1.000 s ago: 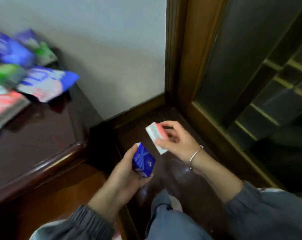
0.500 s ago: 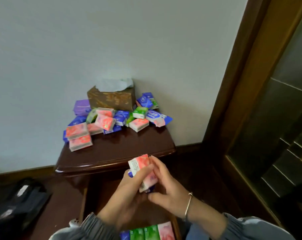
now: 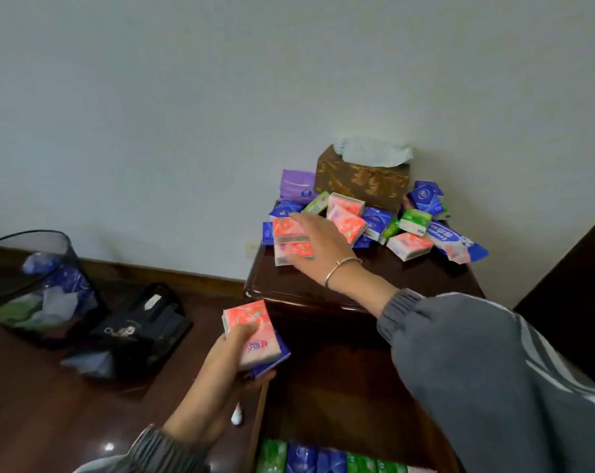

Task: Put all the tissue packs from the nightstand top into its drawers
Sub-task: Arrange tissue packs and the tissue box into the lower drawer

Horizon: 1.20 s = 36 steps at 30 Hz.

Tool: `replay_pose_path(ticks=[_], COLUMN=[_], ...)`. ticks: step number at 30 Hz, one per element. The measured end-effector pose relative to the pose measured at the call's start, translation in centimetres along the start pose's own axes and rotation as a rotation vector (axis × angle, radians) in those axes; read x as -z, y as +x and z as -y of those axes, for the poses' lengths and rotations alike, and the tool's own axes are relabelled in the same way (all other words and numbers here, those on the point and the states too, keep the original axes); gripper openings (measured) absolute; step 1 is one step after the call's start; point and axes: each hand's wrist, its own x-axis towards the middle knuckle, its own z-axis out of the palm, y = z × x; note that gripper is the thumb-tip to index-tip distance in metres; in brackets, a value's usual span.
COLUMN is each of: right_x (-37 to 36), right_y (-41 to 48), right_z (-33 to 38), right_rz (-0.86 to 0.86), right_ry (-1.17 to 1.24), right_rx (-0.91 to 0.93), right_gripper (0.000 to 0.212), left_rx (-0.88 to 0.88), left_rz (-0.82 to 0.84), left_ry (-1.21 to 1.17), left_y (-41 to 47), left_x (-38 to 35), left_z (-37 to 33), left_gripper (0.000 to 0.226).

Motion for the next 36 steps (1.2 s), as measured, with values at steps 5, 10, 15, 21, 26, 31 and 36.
replay_pose_path(ticks=[5, 10, 15, 21, 26, 31, 36], right_x=[-2.7, -4.3, -3.3, -3.2, -3.2, -2.6, -3.1], right_y=[6.2, 3.3, 1.9, 0.9, 0.1, 0.3, -1.0], right_z=[-0.8, -3.1, -3.5, -2.3, -1.3, -0.2, 0.1], right_rz=[0.217, 0.147, 0.250, 0.230, 0.227, 0.475, 0.361], right_ry=[-0.375, -0.540, -0.530, -0.451, -0.287, -0.306, -0.283], right_rx=[0.000, 0.071, -0.017, -0.088, -0.229, -0.354, -0.379], right_gripper=[0.093, 0.081, 0.094, 0.089, 0.090, 0.097, 0.086], left_rx=[-0.016, -0.004, 0.006, 0.054, 0.052, 0.059, 0.081], left_rz=[-0.030, -0.037, -0.018, -0.009, 0.018, 0.031, 0.022], left_ry=[-0.036, -0.056, -0.066, -0.133, -0.187, -0.209, -0.231], left_y=[1.0, 1.7, 1.4, 0.2, -0.4, -0.4, -0.9], left_x=[2.0, 2.9, 2.4, 0.9, 1.0, 1.2, 0.5], left_z=[-0.2, -0.2, 0.3, -0.3, -0.2, 0.1, 0.4], left_gripper=[0.036, 0.034, 0.035, 0.040, 0.038, 0.035, 0.041])
